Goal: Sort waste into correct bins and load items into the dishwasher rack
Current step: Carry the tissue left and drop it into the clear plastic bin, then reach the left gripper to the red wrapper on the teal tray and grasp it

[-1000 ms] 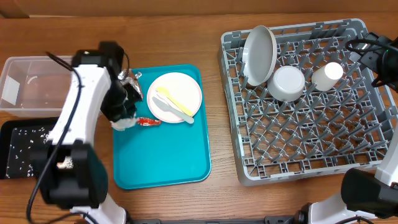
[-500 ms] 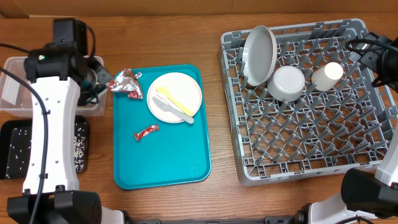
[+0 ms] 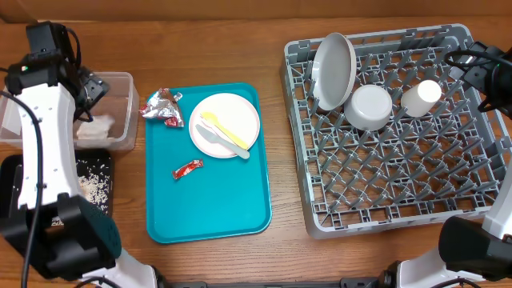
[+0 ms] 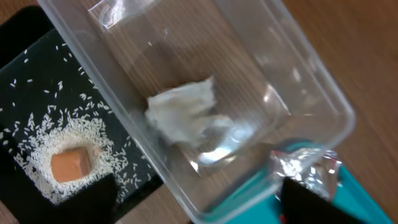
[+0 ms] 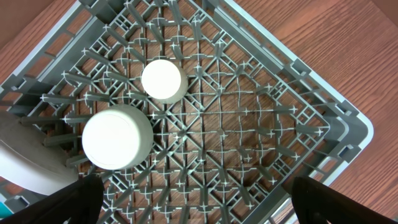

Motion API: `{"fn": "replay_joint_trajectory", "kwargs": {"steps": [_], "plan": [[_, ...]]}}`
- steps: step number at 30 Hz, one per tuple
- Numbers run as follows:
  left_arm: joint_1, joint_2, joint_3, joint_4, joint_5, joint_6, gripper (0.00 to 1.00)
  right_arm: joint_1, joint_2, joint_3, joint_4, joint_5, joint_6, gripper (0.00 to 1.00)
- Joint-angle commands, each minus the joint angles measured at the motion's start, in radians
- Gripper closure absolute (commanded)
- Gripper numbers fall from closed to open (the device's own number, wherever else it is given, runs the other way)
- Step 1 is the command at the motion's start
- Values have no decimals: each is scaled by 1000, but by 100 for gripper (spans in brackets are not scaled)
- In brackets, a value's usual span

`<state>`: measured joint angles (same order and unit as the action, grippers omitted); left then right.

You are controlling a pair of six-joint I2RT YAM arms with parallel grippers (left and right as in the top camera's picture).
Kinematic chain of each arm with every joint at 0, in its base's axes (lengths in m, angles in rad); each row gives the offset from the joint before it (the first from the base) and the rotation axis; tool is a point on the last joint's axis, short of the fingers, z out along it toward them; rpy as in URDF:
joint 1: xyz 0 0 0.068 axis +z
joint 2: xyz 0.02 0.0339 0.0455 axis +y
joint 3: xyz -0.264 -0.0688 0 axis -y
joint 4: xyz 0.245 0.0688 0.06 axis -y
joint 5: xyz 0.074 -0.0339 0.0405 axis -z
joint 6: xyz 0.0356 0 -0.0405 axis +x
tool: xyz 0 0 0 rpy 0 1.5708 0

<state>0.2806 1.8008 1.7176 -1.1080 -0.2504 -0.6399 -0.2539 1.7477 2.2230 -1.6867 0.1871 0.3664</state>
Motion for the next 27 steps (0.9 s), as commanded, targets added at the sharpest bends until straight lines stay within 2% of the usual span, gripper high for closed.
{"fn": "replay_joint_trajectory", "kwargs": {"steps": [1, 4, 9, 12, 15, 22, 24, 27], "plan": [[9, 34, 13, -15, -22, 121, 0, -2, -3, 1, 5, -1, 4, 0], [7, 21, 25, -75, 1, 135, 0, -2, -3, 1, 5, -1, 4, 0], [6, -33, 73, -194, 150, 135, 0, -2, -3, 1, 5, -1, 4, 0], [0, -100, 79, -236, 248, 135, 0, -2, -3, 1, 5, -1, 4, 0], [-27, -181, 79, -282, 278, 140, 0, -2, -3, 1, 5, -1, 4, 0], [-204, -243, 67, -448, 269, 190, 12, -2, -3, 1, 5, -1, 4, 0], [-255, -237, 39, -464, 269, 205, 11, -2, -3, 1, 5, -1, 4, 0], [-332, -225, -43, -457, 269, 264, 2, -2, -3, 1, 5, -1, 4, 0]]}}
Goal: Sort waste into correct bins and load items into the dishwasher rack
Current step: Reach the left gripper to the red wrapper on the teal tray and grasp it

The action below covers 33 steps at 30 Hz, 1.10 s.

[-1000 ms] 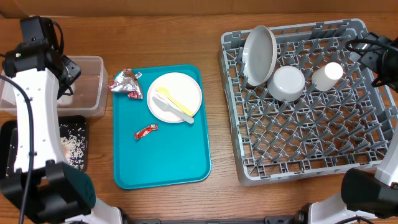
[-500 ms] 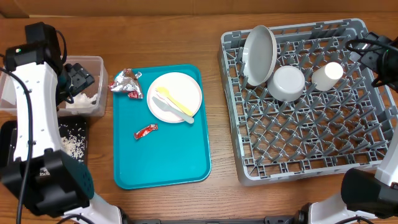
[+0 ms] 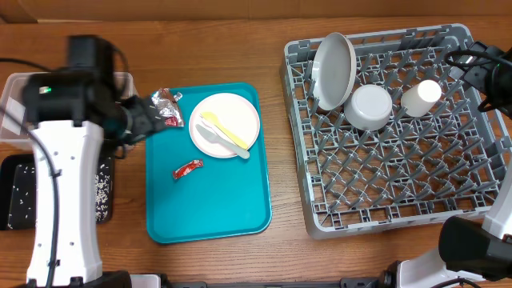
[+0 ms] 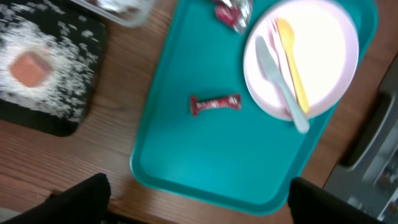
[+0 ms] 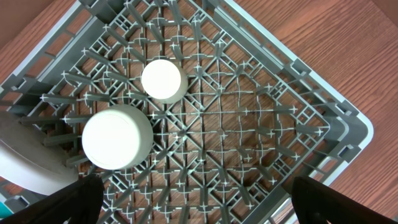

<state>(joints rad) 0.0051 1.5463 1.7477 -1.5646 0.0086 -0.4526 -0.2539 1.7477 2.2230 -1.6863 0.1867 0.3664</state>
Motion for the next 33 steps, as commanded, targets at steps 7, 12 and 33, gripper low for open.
{"fn": "replay_joint_trajectory", "kwargs": {"steps": [7, 12, 33], "plan": [[-109, 60, -303, 191, -41, 242, 0, -2, -3, 1, 5, -1, 4, 0], [-109, 70, -427, 366, -42, 462, 0, -2, -3, 1, 5, -1, 4, 0], [-110, 206, -577, 578, 94, 955, 9, -2, -3, 1, 5, -1, 4, 0]]}}
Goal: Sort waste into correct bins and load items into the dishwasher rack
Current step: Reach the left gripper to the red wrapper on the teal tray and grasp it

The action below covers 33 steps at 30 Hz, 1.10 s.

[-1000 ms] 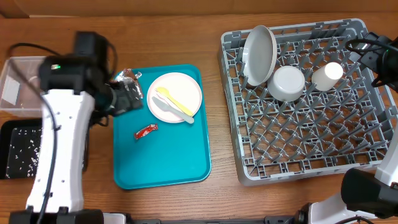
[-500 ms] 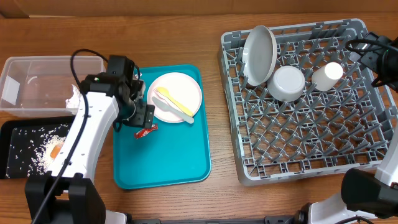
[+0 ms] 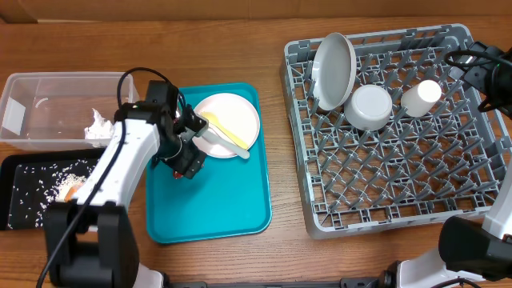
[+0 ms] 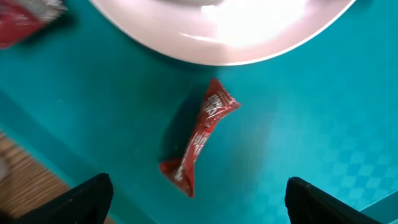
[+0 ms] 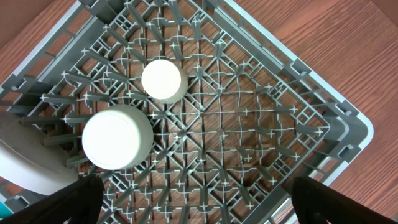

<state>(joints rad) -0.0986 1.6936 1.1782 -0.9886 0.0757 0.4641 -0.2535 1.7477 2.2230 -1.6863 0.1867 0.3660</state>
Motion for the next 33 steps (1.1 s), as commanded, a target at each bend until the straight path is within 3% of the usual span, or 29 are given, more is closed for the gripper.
{"fn": "replay_joint_trajectory", "kwargs": {"steps": [1, 13, 15, 20, 25, 33], "plan": [[-6, 76, -7, 2, 27, 39, 10, -2, -3, 1, 5, -1, 4, 0], [-7, 227, -7, 63, 29, 64, 30, -2, -3, 1, 5, -1, 4, 0], [-7, 230, -7, 63, 23, 64, 41, -2, -3, 1, 5, -1, 4, 0], [-7, 230, -7, 54, -50, 54, 84, -2, -3, 1, 5, -1, 4, 0], [-7, 229, 7, 48, -94, -9, 96, -2, -3, 1, 5, -1, 4, 0], [-6, 229, 171, -134, -30, -84, 96, -2, -3, 1, 5, -1, 4, 0]]}}
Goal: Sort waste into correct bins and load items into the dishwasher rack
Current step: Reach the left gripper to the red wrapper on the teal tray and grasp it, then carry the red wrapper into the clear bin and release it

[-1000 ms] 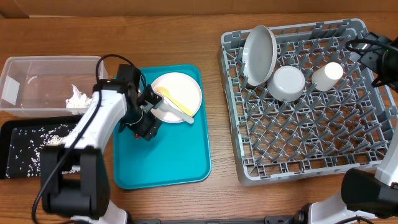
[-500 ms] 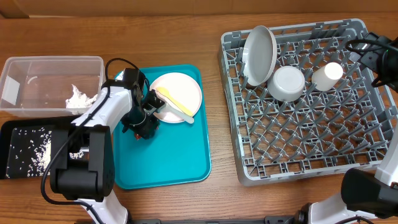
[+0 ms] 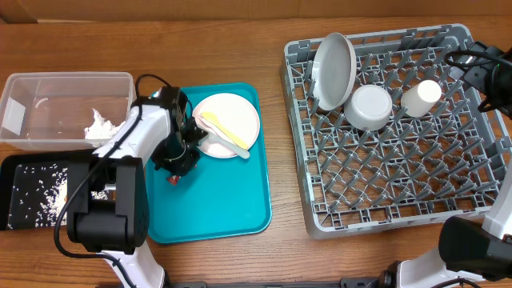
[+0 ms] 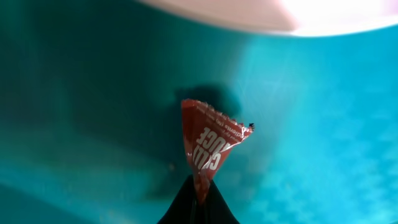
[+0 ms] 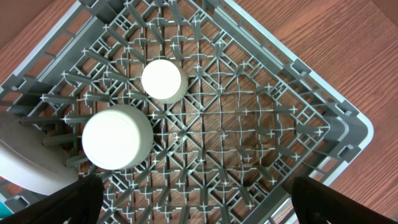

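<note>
A small red wrapper (image 4: 208,143) is pinched at one end by my left gripper (image 4: 199,198), which is shut on it low over the teal tray (image 3: 216,200). From overhead the left gripper (image 3: 178,164) sits just left of the pale plate (image 3: 236,112), and a bit of red (image 3: 172,179) shows beside it. A yellow utensil (image 3: 222,128) and a grey one (image 3: 214,142) lie on the plate. The grey dish rack (image 3: 376,226) holds an upright plate (image 3: 334,70), a bowl (image 3: 372,106) and a cup (image 3: 422,96). My right gripper (image 5: 199,199) hangs open above the rack.
A clear bin (image 3: 48,84) with a white tissue (image 3: 100,124) stands at the far left. In front of it lies a black tray (image 3: 24,172) scattered with rice. My left arm crosses the teal tray's upper left corner.
My left gripper was open a little above the red wrapper. Now it is lower and shut on the wrapper's end. The right arm has not moved.
My left gripper was over the clear bin with the tissue in it. Then it was high over the teal tray's left side, open. Then it hung open just above the red wrapper, and now it grips that wrapper. The right gripper stayed open over the rack.
</note>
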Motion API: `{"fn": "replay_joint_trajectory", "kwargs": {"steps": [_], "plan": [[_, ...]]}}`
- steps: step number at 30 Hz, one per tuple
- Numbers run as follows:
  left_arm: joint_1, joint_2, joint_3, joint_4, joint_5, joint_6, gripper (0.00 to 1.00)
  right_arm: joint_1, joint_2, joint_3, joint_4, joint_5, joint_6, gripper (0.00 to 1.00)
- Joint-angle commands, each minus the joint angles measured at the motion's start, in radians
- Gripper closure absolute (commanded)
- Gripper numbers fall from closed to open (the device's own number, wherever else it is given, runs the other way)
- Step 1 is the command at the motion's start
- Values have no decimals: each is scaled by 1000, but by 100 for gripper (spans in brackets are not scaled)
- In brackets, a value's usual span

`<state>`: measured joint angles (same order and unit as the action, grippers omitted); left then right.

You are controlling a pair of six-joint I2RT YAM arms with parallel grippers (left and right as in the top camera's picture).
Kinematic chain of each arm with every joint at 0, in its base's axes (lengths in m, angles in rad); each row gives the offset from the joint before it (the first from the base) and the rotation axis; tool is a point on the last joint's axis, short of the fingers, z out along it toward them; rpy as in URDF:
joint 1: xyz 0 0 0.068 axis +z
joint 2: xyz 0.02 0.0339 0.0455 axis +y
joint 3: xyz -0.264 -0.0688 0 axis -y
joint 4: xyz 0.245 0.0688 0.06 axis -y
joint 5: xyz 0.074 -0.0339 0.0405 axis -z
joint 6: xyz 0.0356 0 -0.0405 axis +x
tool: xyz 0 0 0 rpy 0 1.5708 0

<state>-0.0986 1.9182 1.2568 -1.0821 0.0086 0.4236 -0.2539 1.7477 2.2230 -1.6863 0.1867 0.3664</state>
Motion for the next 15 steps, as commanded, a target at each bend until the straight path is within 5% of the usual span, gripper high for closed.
{"fn": "replay_joint_trajectory", "kwargs": {"steps": [1, 7, 15], "plan": [[-6, 4, 139, -83, 70, -43, 96, -2, -3, 1, 5, -1, 4, 0], [-4, 3, 387, -211, 185, -57, 96, -2, -3, 1, 5, -1, 4, 0], [65, 3, 694, -169, 164, -74, 96, -2, -3, 1, 5, -1, 4, 0]]}}
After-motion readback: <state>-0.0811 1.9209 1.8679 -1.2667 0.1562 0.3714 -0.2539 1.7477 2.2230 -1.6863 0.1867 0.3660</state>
